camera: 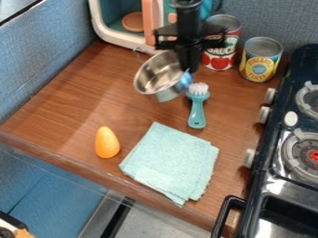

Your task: Move the silver pan to the center of table

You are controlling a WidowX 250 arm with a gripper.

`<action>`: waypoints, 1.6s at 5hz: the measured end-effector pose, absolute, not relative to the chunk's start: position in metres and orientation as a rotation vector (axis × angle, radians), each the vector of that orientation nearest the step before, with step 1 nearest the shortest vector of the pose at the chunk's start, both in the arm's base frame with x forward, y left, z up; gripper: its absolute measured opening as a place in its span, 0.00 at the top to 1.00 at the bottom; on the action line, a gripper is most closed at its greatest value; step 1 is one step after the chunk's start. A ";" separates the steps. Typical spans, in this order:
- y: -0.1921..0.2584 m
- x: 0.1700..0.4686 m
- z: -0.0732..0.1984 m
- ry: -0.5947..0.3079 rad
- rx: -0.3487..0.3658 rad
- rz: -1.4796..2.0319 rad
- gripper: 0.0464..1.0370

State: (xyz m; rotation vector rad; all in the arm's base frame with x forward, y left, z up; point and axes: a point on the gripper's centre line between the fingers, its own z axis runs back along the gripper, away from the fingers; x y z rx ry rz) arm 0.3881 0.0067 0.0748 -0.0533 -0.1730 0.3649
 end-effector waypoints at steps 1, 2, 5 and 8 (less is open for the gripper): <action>0.026 0.399 0.054 -0.136 0.000 0.380 0.98; 0.035 0.402 0.038 -0.094 0.049 0.358 0.98; 0.046 0.400 0.036 -0.092 0.072 0.382 0.50; 0.030 0.400 0.065 -0.164 0.043 0.238 0.03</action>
